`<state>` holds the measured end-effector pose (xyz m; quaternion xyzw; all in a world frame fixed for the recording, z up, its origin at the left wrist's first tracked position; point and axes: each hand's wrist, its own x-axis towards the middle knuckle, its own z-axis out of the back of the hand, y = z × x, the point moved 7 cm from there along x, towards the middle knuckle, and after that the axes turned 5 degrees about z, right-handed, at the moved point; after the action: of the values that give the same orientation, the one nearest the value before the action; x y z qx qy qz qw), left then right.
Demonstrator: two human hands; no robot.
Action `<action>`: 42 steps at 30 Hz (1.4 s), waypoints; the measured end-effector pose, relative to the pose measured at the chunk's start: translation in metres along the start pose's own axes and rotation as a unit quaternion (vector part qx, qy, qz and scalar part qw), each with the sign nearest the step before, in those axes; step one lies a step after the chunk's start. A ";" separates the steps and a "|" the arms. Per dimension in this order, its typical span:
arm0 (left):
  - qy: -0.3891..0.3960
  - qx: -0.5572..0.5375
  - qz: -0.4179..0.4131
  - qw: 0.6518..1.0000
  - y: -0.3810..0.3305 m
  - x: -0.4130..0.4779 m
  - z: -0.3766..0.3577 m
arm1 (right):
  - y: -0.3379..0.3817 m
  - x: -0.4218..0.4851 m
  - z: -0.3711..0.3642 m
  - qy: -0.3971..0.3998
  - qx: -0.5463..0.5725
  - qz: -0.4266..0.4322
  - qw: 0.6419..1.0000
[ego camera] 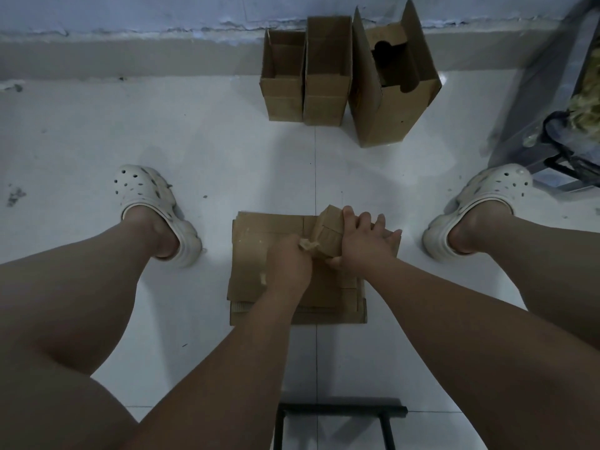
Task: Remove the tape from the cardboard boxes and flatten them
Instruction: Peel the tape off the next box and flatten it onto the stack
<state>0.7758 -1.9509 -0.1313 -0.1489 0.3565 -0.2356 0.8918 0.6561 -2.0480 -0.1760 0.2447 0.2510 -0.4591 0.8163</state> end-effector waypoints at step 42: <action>0.110 -0.553 0.180 0.806 0.025 -0.009 0.022 | 0.040 -0.040 0.022 -0.162 -0.016 0.067 0.984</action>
<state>0.7935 -1.9228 -0.1220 -0.5226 0.5425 0.1516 0.6400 0.6771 -2.0187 -0.1277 0.1707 0.1061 -0.4332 0.8786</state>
